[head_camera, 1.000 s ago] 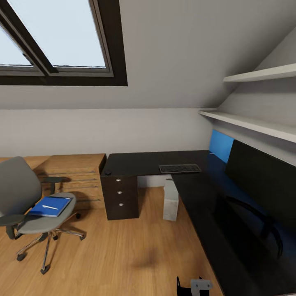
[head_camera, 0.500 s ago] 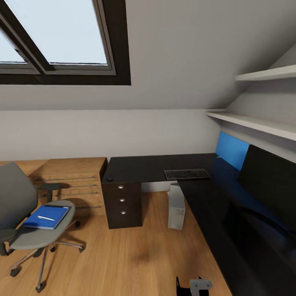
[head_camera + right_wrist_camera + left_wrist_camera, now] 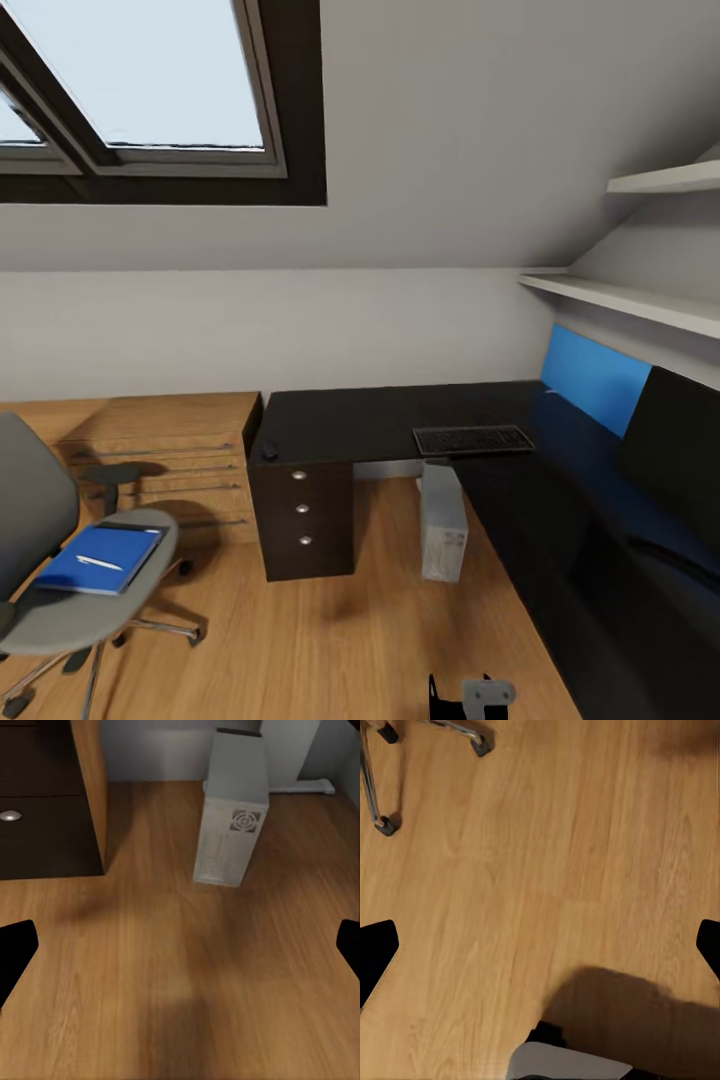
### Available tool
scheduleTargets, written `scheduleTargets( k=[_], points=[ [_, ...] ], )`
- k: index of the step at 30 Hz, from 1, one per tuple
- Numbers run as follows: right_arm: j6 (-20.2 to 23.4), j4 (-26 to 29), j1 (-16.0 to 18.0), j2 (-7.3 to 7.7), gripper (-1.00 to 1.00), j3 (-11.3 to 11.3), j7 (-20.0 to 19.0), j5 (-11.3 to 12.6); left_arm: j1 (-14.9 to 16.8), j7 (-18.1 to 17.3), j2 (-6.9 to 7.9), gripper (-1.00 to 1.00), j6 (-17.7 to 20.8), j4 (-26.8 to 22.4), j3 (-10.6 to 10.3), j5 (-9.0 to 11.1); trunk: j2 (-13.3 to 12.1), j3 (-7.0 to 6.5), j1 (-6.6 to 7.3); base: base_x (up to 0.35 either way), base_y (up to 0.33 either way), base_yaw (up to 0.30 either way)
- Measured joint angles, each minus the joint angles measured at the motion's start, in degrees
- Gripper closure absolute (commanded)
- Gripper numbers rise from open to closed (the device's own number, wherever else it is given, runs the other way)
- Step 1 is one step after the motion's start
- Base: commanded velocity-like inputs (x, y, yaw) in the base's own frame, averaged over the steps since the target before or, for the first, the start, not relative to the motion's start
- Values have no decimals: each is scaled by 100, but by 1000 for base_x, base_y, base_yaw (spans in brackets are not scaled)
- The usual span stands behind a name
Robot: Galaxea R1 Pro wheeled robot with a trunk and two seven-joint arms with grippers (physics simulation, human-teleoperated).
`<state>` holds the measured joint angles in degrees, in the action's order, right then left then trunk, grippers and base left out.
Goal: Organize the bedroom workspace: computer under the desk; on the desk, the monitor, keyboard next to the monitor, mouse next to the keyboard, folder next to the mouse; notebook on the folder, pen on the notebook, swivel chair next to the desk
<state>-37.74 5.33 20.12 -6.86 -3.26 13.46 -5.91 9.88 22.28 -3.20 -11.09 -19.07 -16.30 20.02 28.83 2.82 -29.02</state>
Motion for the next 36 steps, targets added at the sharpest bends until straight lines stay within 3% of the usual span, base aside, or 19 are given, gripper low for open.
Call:
scheduleTargets(
  k=[2, 4, 5, 6, 8, 10, 16, 19, 20, 21, 22, 24, 26, 28, 33, 35, 36],
  points=[
    [7, 0, 1, 0, -100, -3, 0, -1, 0, -3, 0, -100, -319, 11, 0, 4, 0, 0, 0, 321, 122, 0],
    [-6, 2, 3, 0, -100, -4, -6, -5, 0, -3, -2, -100, -391, 10, -2, 2, 0, 0, 0, 321, 78, 0],
    [-21, 353, 7, -32, -100, -24, 14, -28, -4, 29, -70, -100, -689, -434, -229, -36, 0, 0, 0, 321, 17, 0],
    [35, 672, 6, -43, -100, -18, 27, -11, 4, 42, -77, -100, -515, -1273, -321, -81, 0, -2, 0, 321, 11, 0],
    [352, 1206, 5, -48, -100, -23, 40, 11, 0, 98, -73, -100, -9, -1803, -374, -76, 0, -1, 0, 321, 6, 0],
    [1053, 1850, 10, -57, -100, -21, 40, 17, 0, 289, -52, -100, 691, -2542, -402, -74, 0, -2, 0, 321, 3, 0],
    [2741, 3449, 17, -93, -100, -23, 24, 49, 1, 791, -15, -100, 1941, -4051, -416, -12, 0, -2, 0, 321, 1, 0],
    [3178, 3917, 25, -139, -100, -21, 28, 102, 0, 848, -12, -100, 2293, -4485, -411, -5, 0, -1, 0, 321, 0, 0],
    [3691, 4337, 47, -171, -100, -18, 34, 284, 2, 883, -14, -100, 2740, -4995, -404, -14, 0, -3, 0, 322, 0, 0],
    [3819, 4431, 58, -177, -100, -13, 33, 362, 0, 889, -14, -100, 2863, -5165, -400, -8, 0, -1, 1, 322, 0, 0],
    [4136, 4583, 134, -182, -100, 5, 29, 614, 1, 896, -18, -100, 3160, -5532, -397, -14, 0, -2, 0, 322, 0, 0],
    [4449, 4674, 273, -169, -100, 23, 31, 921, 0, 900, -23, -100, 3397, -5884, -394, -8, -1, -2, 1, 322, 0, 0],
    [4660, 4705, 390, -153, -100, 36, 31, 1206, 1, 901, -21, -100, 3527, -6111, -388, 21, -1, -1, 0, 322, 0, 0],
    [4766, 4712, 473, -125, -100, 34, 47, 1472, 3, 906, -13, -100, 3615, -6064, -378, 196, -1, -1, 0, 326, 0, 0],
    [4770, 4387, 510, 137, -100, 42, 52, 1592, 7, 903, 68, -100, 3645, -5554, -323, 306, -2, 0, 0, 329, 0, 0],
    [4504, 4253, 514, 344, -100, 45, 51, 1616, 6, 903, 85, -100, 3659, -5493, -315, 318, -1, -1, 0, 330, 0, 0],
    [4431, 4263, 514, 372, -100, 43, 51, 1623, 5, 903, 86, -100, 3660, -5487, -317, 317, -1, -1, 1, 330, 0, 0]
  ],
)
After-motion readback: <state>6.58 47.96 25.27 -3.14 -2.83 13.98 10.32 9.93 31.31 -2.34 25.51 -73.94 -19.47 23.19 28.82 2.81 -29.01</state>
